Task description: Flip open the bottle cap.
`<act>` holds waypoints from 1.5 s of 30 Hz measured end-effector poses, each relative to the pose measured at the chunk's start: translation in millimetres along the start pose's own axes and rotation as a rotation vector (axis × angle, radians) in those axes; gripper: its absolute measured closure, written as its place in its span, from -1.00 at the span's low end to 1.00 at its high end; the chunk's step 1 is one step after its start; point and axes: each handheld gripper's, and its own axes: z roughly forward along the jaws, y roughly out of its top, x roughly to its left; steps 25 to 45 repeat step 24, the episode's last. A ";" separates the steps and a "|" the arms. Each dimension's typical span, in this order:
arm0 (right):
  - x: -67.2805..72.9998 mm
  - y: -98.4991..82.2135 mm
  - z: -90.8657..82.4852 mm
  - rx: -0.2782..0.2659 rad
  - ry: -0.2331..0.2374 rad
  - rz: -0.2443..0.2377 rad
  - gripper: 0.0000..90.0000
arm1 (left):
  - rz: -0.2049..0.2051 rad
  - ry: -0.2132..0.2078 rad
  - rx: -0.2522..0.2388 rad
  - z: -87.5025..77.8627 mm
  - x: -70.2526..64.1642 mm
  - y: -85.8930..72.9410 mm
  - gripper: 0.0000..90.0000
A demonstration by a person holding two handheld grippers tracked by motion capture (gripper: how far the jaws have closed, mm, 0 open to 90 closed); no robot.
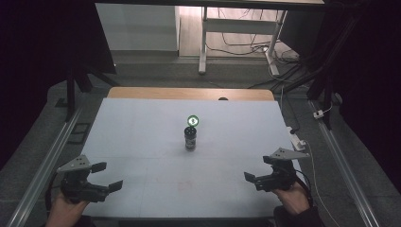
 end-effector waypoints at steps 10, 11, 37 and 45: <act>-6.6 -20.6 -12.3 0.047 -0.047 0.035 -1.00 | -0.003 0.085 0.040 -5.8 -2.7 -16.1 -1.00; -7.2 -22.0 -13.0 0.050 -0.048 0.037 -1.00 | -0.006 0.096 0.046 -5.9 -2.4 -18.0 -1.00; -8.8 -25.7 -15.5 0.079 -0.071 0.041 -1.00 | -0.049 0.174 0.084 -16.2 4.8 -34.5 -0.96; -8.8 -25.7 -15.5 0.079 -0.071 0.041 -1.00 | -0.049 0.174 0.084 -16.2 4.8 -34.5 -0.96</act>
